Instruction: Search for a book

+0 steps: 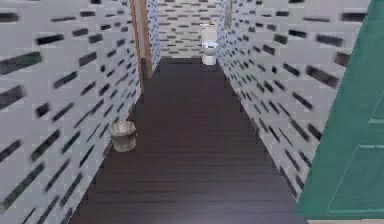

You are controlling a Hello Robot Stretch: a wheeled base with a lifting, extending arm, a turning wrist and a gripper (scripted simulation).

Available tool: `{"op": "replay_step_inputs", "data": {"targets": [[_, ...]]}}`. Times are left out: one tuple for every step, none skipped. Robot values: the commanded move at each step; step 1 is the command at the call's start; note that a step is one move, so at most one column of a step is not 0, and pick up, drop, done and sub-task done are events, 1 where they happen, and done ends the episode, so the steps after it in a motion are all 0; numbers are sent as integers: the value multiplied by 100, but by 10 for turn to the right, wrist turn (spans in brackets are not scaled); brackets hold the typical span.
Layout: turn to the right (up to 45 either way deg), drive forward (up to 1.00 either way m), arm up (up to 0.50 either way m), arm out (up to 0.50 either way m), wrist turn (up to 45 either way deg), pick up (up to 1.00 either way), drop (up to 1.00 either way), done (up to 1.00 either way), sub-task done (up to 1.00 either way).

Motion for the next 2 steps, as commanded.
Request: {"op": "replay_step_inputs", "data": {"targets": [[0,100,0,0,0,0,0,0,0],[-30,0,0,0,0,0,0,0,0]]}}
